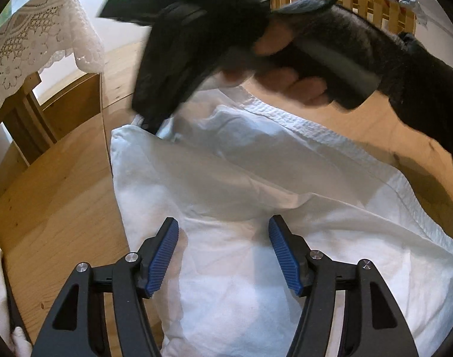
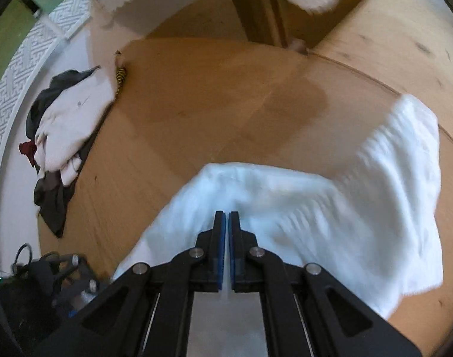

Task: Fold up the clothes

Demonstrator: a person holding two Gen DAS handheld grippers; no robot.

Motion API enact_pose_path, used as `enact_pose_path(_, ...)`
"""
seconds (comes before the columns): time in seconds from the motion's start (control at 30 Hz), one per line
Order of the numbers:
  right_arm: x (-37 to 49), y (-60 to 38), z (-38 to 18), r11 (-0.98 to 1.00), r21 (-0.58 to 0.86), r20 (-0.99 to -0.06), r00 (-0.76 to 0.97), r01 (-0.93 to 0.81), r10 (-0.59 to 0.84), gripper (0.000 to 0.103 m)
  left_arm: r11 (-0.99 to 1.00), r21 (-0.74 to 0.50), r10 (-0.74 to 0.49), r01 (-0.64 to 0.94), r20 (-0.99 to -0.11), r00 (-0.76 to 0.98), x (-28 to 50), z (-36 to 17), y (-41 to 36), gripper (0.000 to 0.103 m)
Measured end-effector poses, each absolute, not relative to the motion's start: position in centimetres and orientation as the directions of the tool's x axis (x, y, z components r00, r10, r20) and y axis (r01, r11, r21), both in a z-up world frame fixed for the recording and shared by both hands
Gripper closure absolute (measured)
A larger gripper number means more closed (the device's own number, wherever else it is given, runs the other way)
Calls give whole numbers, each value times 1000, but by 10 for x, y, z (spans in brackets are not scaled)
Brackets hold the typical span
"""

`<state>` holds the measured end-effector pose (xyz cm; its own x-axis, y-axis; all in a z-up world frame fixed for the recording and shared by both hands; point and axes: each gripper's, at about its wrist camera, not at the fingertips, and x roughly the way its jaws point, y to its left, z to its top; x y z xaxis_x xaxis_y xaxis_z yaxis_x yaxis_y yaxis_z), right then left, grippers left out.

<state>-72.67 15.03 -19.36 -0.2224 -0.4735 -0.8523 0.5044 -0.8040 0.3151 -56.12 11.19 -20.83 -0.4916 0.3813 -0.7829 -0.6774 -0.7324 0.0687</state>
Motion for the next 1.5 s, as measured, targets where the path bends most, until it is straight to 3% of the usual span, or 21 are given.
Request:
enact_pose_path(0.1,-737,145,-189,-838,279,-848,-290,468,-444,103,-738,75,366,-670,-790,-492,-564,-206,110,41)
enact_pose_path(0.17,-723,156,-171,-845,233,-831,-353,480,-430,96,-725,76,364,-685,-802,-474,-564,-197,107,42)
enact_pose_path(0.3,-694,211,-154,-849,297,-818,-342,437,-462,96,-713,148,334,-685,-788,-517,-580,-168,100,41)
enact_pose_path(0.43,-680,250,-174,-869,332,-849,-286,366,-445,96,-731,94,352,-676,-797,-491,-637,-143,98,42)
enact_pose_path(0.53,-680,260,-188,-876,345,-854,-275,337,-442,96,-727,87,309,-681,-845,-437,-681,-156,112,46)
enact_pose_path(0.67,-682,260,-193,-882,328,-859,-282,338,-428,96,-719,-45,344,-693,-890,-300,-717,-184,127,55)
enact_pose_path(0.7,-682,260,-193,-885,317,-862,-285,340,-419,101,-713,-59,347,-698,-896,-278,-719,-188,129,54)
enact_pose_path(0.83,-680,263,-190,-908,235,-888,-304,347,-346,103,-696,37,274,-717,-909,-313,-719,-196,129,57)
enact_pose_path(0.87,-680,264,-190,-909,227,-890,-305,351,-340,103,-719,54,251,-693,-909,-332,-723,-196,123,56)
enact_pose_path(0.9,-678,265,-189,-912,213,-892,-310,351,-328,103,-742,76,224,-666,-908,-353,-728,-196,116,45)
enact_pose_path(0.97,-675,259,-187,-916,178,-899,-318,361,-300,103,-787,126,163,-604,-902,-401,-735,-196,98,39)
enact_pose_path(1.03,-674,254,-184,-918,154,-905,-320,366,-280,103,-802,102,185,-589,-895,-406,-732,-191,89,46)
enact_pose_path(1.17,-675,255,-181,-922,162,-898,-334,352,-286,103,-743,133,250,-656,-853,-457,-704,-168,108,85)
enact_pose_path(1.2,-676,254,-181,-922,162,-899,-332,353,-285,103,-720,131,273,-681,-849,-452,-697,-163,115,88)
enact_pose_path(1.33,-677,254,-182,-922,165,-904,-319,351,-283,100,-622,157,277,-767,-873,-403,-676,-163,141,87)
enact_pose_path(1.5,-680,261,-182,-926,173,-907,-314,336,-283,103,-667,135,227,-733,-900,-372,-698,-188,140,79)
